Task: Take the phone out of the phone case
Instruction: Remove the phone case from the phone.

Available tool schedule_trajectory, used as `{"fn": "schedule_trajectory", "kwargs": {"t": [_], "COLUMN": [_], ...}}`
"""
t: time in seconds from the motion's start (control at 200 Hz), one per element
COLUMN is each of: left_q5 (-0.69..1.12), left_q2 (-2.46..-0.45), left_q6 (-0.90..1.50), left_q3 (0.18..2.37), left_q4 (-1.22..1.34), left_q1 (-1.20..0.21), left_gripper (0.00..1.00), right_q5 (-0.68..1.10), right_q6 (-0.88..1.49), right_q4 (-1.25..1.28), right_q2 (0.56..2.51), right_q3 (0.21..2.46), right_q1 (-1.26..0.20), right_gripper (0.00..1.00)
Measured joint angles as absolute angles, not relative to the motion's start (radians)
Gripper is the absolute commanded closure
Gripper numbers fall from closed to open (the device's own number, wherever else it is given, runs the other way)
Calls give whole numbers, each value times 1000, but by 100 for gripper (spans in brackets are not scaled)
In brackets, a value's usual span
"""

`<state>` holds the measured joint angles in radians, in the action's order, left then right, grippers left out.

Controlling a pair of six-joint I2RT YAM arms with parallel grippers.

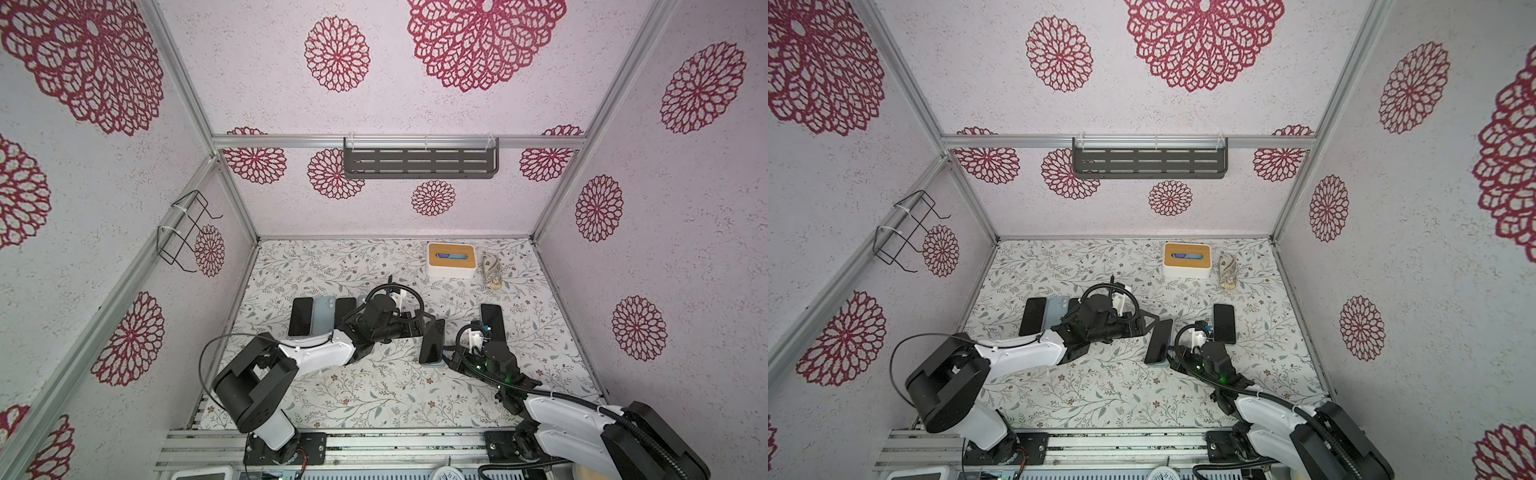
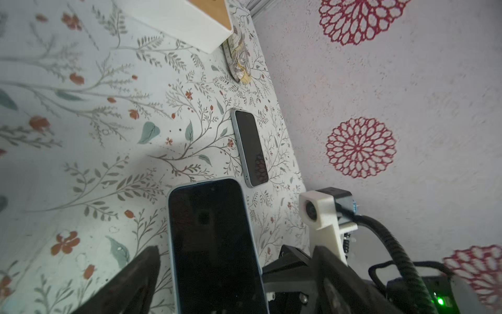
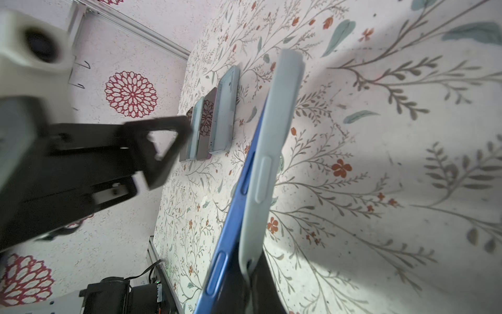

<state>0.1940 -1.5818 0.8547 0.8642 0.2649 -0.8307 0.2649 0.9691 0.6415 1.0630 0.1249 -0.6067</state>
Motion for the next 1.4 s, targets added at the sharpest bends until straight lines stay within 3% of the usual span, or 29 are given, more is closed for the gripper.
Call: {"fn": "schedule_trajectory", "kwargs": {"t": [0.32,1.191,1.401], "left_q5": [-56,-154,-252], "left_q2": [-1559,-1668,-1699], "left_q6": [502,366,363], "left_q3": [936,982,997], "left_q4": [-36,-92,-109], "left_q1": [-1048,-1161,-1186], "left_gripper": [33,30,38], "right_q5": [265,269,277], "right_q6": [970,970,971], "right_q4": [646,631,631], "right_q2": [1097,1090,1090], "right_q3": [134,134,134], "right_q1": [-597,-569,-564], "right_gripper": [100,100,100]}}
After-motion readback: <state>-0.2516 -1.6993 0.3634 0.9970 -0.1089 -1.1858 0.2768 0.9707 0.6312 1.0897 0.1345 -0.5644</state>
